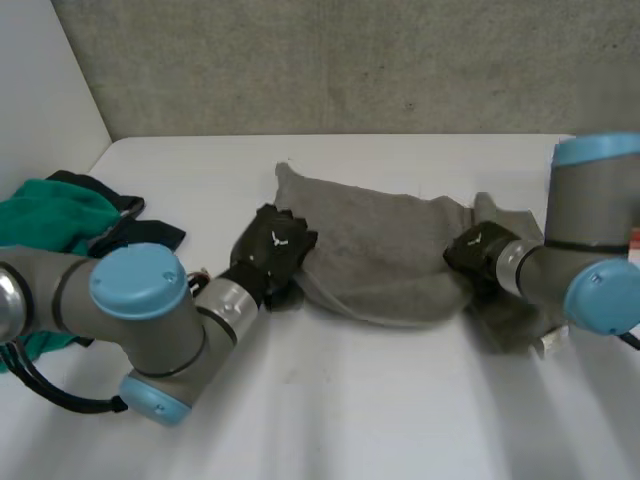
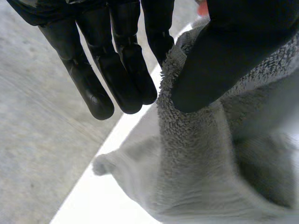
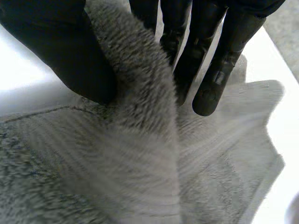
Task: Fold the laundry.
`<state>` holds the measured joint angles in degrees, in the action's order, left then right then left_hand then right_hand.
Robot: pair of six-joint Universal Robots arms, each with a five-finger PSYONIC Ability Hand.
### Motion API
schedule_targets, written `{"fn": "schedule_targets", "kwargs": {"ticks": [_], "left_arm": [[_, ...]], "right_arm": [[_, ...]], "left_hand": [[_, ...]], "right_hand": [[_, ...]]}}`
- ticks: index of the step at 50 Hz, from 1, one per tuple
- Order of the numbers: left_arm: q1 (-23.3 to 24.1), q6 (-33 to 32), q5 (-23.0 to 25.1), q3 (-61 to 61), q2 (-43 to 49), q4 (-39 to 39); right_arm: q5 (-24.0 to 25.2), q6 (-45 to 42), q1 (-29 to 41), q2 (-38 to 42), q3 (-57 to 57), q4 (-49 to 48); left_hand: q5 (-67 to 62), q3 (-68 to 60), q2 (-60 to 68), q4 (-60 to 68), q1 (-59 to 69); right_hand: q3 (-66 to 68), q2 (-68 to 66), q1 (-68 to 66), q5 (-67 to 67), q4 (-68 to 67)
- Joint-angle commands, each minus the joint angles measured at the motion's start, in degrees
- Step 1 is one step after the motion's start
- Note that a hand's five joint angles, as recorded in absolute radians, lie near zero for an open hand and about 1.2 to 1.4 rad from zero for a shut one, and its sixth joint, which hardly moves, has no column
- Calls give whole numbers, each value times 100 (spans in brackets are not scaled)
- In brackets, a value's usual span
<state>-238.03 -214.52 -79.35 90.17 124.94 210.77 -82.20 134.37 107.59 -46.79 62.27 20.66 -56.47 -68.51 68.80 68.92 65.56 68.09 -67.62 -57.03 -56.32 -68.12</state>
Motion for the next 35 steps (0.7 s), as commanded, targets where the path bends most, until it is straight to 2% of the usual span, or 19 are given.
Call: {"fn": "schedule_targets", "kwargs": {"ticks": [1, 2, 6, 9, 13, 18, 23, 27, 31, 35], "left_arm": [[29, -64, -89, -114, -267, -9], [29, -63, -98, -105, -320, -10], [37, -37, -98, -52, -461, -10], [64, 42, -98, -17, -479, -18], [90, 191, -107, -8, -470, -27], [90, 306, -107, -17, -461, -18], [90, 332, -107, -26, -453, -18], [90, 332, -107, -34, -435, -18], [90, 341, -107, -26, -400, -18], [99, 341, -107, -8, -382, -27]], "right_arm": [[72, 941, -335, -321, 575, -862], [116, 1151, -396, -496, 689, -914], [327, 2039, -599, -1138, 1207, -1064], [459, 2839, -967, -1455, 1726, -1117], [485, 3306, -1284, -1929, 2297, -1082], [538, 3246, -1425, -2642, 3115, -1126], [854, 2666, -1592, -2994, 3914, -1126], [1074, 2402, -1645, -3012, 4267, -1266], [1188, 2358, -1601, -2872, 4381, -1705], [1127, 2314, -1566, -2327, 4303, -2233]], "left_hand": [[-1353, -1149, 1120, 1108, 1444], [-1353, -1149, 1120, 1108, 1444], [-1353, -1149, 1120, 1108, 1444], [-1353, -1149, 1120, 1108, 1444], [-1353, -1149, 1120, 1108, 1444], [-1353, -1149, 1120, 1108, 1444], [-1353, -1149, 1120, 1108, 1444], [-1353, -1149, 1120, 1108, 1444], [-1353, -1149, 1120, 1108, 1444], [-1353, -1149, 1120, 1108, 1444]], "right_hand": [[-4110, 4063, 3004, 3932, 4113], [-4718, 4671, 3612, 4541, 4721], [-4876, 4828, 3769, 4698, 4878], [-4792, 4745, 3686, 4614, 4794], [-4422, 4375, 3316, 4244, 4425], [-3497, 3450, 2391, 3320, 3500], [-3194, 3147, 2088, 3016, 3196], [-3496, 3449, 2389, 3318, 3498], [-4387, 4340, 3281, 4209, 4389], [-4455, 4408, 3349, 4278, 4458]]}}
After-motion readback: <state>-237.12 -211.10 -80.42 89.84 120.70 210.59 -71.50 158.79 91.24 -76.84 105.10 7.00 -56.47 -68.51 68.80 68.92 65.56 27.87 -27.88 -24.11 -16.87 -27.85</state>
